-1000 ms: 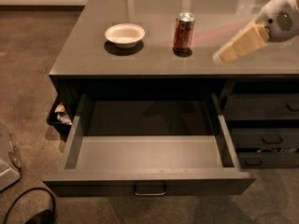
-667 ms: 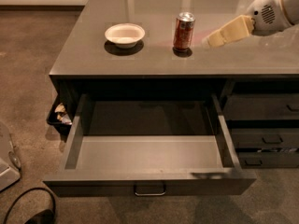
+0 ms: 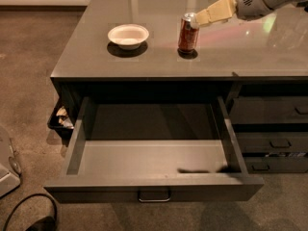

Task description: Place coke can into top drawer

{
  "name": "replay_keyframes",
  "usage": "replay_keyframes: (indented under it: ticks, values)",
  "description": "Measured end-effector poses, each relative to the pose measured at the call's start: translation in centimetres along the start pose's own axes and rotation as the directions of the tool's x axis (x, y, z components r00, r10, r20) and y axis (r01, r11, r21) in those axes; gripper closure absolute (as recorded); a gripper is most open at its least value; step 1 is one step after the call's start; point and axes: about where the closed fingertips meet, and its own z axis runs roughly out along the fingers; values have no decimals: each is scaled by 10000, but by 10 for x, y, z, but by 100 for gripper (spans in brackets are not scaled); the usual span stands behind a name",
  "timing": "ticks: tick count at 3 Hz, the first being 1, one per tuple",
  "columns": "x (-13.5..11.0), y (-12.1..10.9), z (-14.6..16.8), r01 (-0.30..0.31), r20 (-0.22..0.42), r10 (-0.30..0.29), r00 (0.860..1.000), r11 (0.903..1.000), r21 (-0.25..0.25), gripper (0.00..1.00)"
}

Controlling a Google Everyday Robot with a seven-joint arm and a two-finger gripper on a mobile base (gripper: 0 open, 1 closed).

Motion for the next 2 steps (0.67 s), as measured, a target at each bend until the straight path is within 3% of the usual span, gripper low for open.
replay_keyframes:
  ticks: [1,2]
  values:
    - [0,0,0,2,-1,-2,10000,10000,0,0]
    - [-1,-4,11,-373,64,372,9993,9991,195,0]
